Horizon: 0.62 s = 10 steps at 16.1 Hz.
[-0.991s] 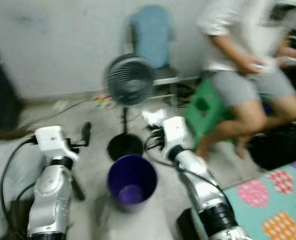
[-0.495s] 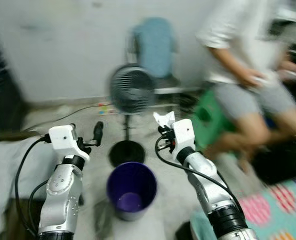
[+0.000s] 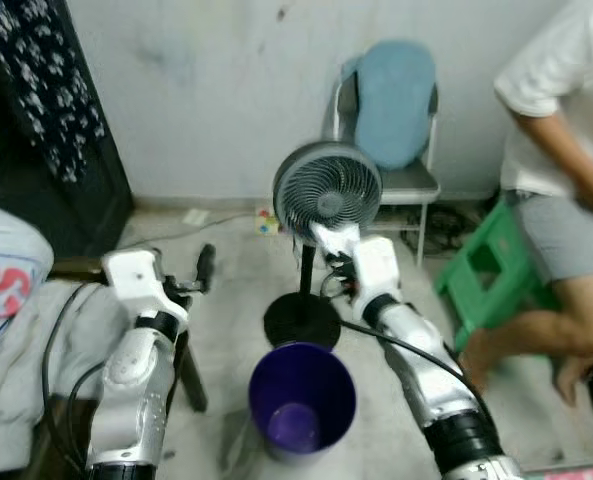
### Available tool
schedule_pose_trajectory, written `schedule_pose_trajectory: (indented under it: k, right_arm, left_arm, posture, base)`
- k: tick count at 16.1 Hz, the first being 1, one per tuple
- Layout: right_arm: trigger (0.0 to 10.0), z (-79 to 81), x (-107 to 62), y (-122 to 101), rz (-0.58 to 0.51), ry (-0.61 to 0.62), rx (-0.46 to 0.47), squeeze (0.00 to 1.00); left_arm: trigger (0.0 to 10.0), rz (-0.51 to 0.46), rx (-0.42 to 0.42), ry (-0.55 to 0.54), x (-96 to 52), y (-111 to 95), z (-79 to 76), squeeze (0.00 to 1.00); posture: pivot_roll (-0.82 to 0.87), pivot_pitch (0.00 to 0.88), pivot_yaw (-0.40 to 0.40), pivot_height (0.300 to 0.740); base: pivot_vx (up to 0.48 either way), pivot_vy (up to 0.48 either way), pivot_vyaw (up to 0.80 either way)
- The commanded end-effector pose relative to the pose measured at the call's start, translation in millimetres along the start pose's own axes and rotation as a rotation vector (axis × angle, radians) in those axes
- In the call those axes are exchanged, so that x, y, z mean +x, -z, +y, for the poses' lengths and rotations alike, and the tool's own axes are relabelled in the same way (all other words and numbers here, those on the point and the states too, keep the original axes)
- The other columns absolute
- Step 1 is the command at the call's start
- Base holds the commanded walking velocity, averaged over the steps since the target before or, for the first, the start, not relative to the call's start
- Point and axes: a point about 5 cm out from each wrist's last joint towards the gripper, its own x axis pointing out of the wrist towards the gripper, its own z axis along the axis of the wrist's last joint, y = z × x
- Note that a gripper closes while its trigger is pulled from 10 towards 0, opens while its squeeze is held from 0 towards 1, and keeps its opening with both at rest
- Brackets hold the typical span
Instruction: Clean up the room
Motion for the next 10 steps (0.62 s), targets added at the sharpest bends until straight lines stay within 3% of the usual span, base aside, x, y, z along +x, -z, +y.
schedule_pose_trajectory:
  k: [1,7,10]
  right_arm:
    - [10.0,9.5,4.4,-5.4,-0.017,-0.026,0.000,0.00]
    - [10.0,11.7,6.9,-3.8,-0.007,-0.026,0.002,0.00]
    - [10.0,17.5,14.4,9.8,0.084,0.025,0.003,0.00]
  left_arm:
    - [10.0,0.001,0.006,-0.029,-1.0,-1.9,8.7,0.00]
    - [10.0,0.035,0.002,-0.034,-1.9,3.0,11.4,0.00]
    - [10.0,0.092,0.061,0.009,-10.0,9.1,26.4,0.00]
  posture:
    - [-0.08,0.000,-0.067,0.740]
    - [-0.07,0.000,-0.068,0.740]
    - [-0.05,0.000,-0.071,0.740]
  base:
    - [0.000,0.000,0.00]
    - [0.000,0.000,0.00]
    - [0.000,0.000,0.00]
